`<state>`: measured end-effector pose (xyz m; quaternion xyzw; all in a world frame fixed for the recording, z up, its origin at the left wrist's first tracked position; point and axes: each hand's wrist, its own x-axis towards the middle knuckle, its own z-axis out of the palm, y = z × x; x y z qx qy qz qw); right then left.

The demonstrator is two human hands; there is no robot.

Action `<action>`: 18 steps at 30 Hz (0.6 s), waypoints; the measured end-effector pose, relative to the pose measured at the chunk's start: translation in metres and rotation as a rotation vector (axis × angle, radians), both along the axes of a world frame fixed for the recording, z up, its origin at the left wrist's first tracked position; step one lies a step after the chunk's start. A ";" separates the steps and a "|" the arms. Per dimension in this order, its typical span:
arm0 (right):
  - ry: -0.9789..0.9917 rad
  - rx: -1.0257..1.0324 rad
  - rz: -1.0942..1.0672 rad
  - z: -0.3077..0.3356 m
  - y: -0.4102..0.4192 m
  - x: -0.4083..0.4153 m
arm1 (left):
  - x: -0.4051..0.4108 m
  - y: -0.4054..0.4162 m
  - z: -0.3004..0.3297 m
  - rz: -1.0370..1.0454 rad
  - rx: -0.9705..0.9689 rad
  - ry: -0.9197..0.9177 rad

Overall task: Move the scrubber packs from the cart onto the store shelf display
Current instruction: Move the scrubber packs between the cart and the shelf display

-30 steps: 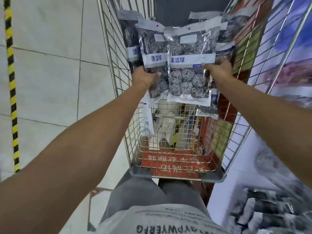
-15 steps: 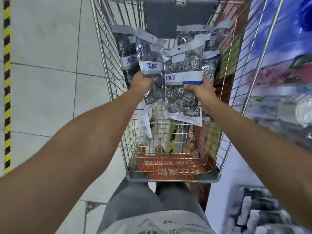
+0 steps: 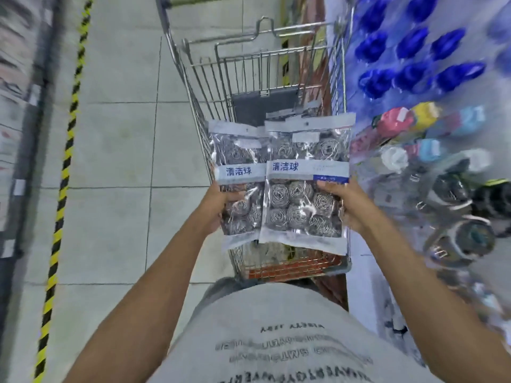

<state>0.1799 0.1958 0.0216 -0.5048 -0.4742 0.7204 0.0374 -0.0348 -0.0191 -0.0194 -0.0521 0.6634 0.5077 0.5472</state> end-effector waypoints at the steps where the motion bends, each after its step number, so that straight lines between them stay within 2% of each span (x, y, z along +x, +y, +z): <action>1: 0.011 0.006 0.002 0.011 -0.013 0.009 | 0.007 -0.011 0.014 -0.020 0.043 -0.013; 6: 0.002 0.104 -0.079 0.038 -0.081 0.056 | 0.023 -0.058 0.045 -0.121 0.113 -0.055; 18: 0.038 0.085 -0.584 0.078 -0.281 0.156 | 0.071 -0.128 0.083 -0.485 0.190 0.006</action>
